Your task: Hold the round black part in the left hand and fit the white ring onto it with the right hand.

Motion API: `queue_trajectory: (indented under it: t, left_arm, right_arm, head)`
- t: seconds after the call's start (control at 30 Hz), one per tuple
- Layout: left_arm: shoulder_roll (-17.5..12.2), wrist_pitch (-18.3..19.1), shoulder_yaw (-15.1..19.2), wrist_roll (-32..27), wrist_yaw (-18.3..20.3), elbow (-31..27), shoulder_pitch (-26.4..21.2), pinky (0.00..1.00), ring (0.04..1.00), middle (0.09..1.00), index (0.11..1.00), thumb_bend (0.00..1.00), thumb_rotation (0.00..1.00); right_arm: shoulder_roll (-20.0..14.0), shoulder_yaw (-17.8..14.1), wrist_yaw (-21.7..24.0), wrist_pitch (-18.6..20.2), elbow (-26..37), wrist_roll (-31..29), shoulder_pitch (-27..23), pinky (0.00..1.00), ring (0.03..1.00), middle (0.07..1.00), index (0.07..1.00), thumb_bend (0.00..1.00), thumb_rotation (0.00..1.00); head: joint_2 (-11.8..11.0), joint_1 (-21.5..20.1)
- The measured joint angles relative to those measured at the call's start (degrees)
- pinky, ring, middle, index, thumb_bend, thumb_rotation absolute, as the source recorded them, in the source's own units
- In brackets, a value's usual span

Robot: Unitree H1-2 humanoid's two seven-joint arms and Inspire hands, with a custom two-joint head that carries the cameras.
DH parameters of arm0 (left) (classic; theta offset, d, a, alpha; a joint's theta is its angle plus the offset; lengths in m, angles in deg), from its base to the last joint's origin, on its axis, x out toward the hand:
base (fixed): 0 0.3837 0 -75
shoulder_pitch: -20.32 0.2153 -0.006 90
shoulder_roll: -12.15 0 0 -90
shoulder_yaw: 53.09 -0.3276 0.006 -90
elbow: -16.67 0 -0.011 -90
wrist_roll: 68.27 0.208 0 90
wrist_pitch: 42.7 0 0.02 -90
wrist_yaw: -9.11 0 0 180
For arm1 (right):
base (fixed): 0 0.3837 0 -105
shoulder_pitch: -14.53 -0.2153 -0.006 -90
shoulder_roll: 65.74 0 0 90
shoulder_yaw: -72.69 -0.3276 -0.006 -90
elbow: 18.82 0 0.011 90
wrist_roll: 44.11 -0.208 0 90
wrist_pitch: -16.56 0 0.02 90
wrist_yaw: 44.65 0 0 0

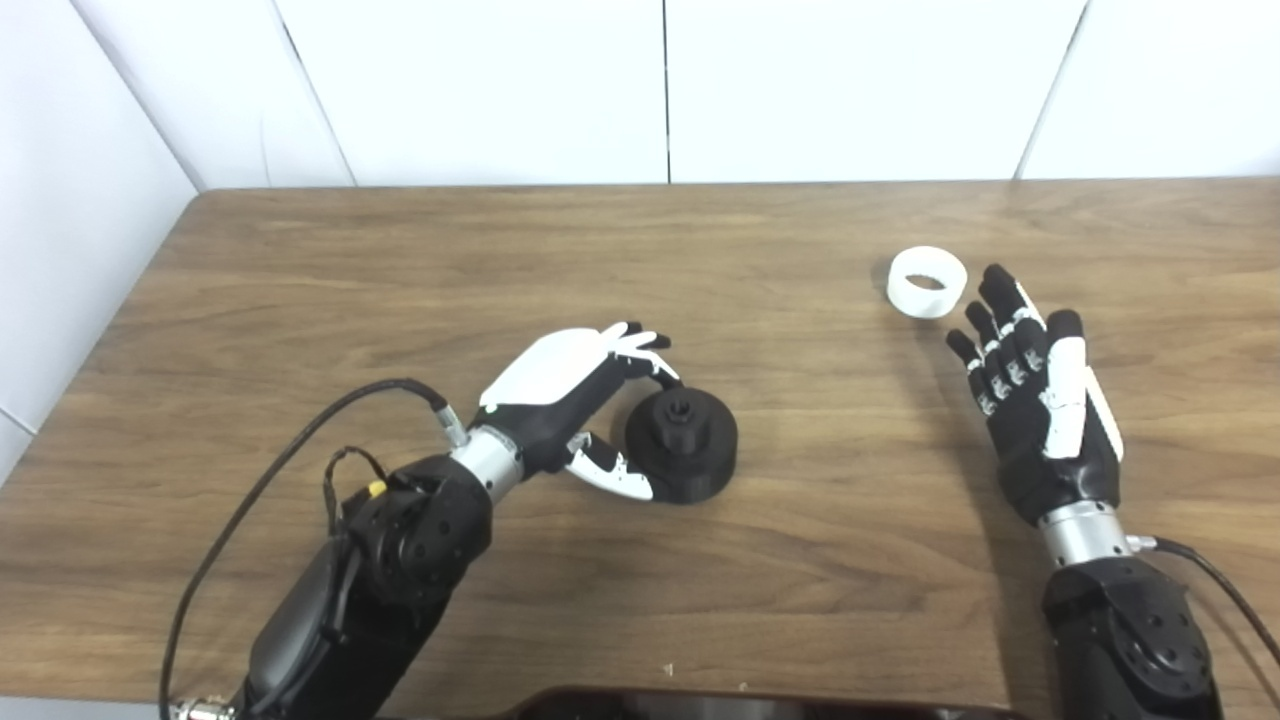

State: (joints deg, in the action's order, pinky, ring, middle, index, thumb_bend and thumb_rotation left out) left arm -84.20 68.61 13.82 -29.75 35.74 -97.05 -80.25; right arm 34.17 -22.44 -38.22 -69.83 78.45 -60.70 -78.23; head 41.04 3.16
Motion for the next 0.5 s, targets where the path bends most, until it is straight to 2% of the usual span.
queue_trajectory:
  t: [0.37, 0.5]
  left_arm:
    - [1.98, -2.98, -1.24, 1.74, -0.10, -0.90, 1.98, 0.82, 1.000, 0.945, 0.661, 0.79, 0.16]
    - [2.52, -3.98, -1.28, 2.07, -0.16, -1.12, 2.68, 0.85, 1.000, 0.946, 0.659, 0.80, 0.15]
  right_arm:
    - [0.01, -0.01, -0.17, 0.10, 0.20, 0.28, 0.11, 0.96, 1.000, 0.999, 0.941, 0.57, 1.00]
    - [0.01, -0.07, -0.17, 0.14, 0.20, 0.22, 0.11, 0.96, 1.000, 0.996, 0.940, 0.57, 1.00]
  head:
    - [0.26, -0.18]
    - [0.26, -0.18]
